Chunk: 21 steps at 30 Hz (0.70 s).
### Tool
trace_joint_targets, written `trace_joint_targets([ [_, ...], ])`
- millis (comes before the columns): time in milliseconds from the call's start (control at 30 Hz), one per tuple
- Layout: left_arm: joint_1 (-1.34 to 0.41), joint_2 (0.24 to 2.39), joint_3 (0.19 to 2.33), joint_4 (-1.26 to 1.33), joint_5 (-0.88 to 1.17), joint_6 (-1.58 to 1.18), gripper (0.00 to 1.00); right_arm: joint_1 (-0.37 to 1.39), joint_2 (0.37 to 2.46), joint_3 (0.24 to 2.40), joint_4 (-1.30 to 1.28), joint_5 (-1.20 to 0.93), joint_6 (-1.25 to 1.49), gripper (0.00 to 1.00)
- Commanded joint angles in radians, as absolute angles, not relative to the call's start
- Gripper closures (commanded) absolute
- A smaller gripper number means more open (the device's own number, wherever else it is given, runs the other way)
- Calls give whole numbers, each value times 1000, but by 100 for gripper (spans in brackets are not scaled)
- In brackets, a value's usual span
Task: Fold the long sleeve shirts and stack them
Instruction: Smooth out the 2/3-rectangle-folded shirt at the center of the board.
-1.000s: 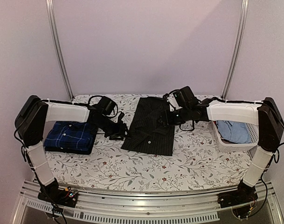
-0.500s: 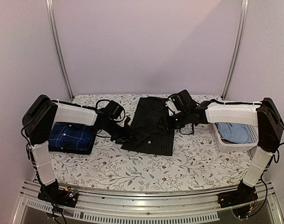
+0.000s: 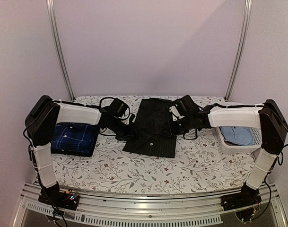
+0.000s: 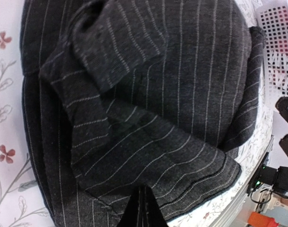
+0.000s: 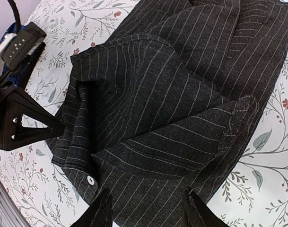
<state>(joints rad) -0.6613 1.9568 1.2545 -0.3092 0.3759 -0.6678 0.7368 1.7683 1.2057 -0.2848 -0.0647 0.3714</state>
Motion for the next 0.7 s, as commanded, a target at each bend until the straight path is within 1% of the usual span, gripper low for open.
trace_joint_targets([
  [0, -672, 1966, 1295, -304, 361, -662, 99, 734, 1744, 1172, -290, -36, 382, 52],
  [167, -672, 1905, 1234, -310, 348, -638, 100, 735, 1711, 1118, -278, -47, 376, 52],
  [200, -673, 1895, 1223, -317, 349, -628, 97, 735, 1701, 1109, -278, -44, 376, 51],
  [267, -676, 1875, 1206, -334, 355, -606, 85, 735, 1693, 1092, -279, -35, 375, 51],
  [333, -685, 1852, 1184, -347, 346, -593, 70, 735, 1688, 1080, -281, -32, 376, 51],
  [467, -724, 1823, 1164, -384, 314, -566, 49, 735, 1679, 1053, -278, -18, 381, 50],
  [567, -754, 1831, 1171, -406, 297, -552, 42, 734, 1676, 1043, -275, -7, 384, 49],
  [667, -779, 1864, 1200, -436, 259, -545, 39, 734, 1681, 1043, -273, -6, 386, 48],
])
